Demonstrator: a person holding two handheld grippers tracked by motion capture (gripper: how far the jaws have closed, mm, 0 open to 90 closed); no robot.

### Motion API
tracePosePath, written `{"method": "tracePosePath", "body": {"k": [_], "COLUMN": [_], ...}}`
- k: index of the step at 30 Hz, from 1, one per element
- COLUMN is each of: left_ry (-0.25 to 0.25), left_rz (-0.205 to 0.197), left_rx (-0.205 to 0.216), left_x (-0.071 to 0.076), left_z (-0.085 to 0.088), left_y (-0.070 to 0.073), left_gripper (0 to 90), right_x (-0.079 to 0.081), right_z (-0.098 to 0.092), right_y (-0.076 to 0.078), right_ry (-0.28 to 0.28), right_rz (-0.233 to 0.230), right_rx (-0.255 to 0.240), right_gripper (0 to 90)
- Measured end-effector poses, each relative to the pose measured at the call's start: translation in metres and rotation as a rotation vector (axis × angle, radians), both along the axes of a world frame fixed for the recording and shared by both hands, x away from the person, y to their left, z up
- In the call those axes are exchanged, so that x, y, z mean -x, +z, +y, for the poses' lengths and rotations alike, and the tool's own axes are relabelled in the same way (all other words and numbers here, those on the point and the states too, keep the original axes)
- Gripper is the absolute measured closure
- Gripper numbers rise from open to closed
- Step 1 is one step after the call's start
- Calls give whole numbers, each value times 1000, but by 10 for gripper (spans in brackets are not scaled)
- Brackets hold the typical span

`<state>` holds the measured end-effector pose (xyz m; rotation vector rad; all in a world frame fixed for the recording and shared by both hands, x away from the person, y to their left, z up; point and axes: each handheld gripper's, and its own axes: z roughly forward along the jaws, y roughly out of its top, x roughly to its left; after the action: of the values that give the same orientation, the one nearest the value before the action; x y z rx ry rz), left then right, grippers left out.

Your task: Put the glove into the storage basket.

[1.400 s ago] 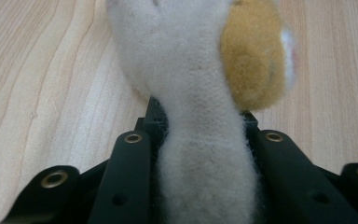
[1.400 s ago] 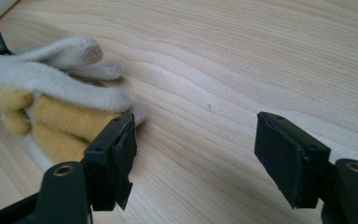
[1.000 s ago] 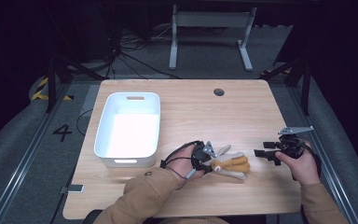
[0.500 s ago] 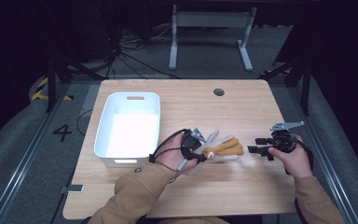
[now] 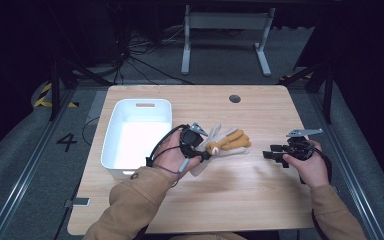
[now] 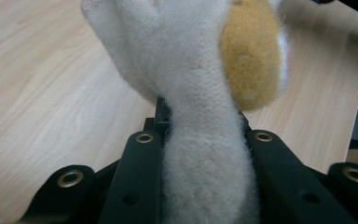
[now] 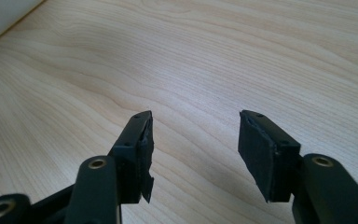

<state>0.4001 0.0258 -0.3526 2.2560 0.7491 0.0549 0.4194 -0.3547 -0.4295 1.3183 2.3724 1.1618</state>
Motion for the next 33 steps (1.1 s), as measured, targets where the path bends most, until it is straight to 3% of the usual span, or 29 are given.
{"method": "tracePosePath", "body": {"k": [15,26,33], "left_ry": [116,224,321], "left_rz": [-49,-52,-53], "left_rx": [10,32,29], "left_x": [-9,-21,-25], "left_z": [40,74,96], "left_y": [39,46,43], "left_gripper": [753,752,752], "right_x": [1,2,1], "right_z": [3,9,10], "right_y": [-8,-11,-12], "right_ry": [-5,6,6], "right_rz": [36,45,48], "right_rx": [15,26,30], "right_gripper": [447,436,432]}}
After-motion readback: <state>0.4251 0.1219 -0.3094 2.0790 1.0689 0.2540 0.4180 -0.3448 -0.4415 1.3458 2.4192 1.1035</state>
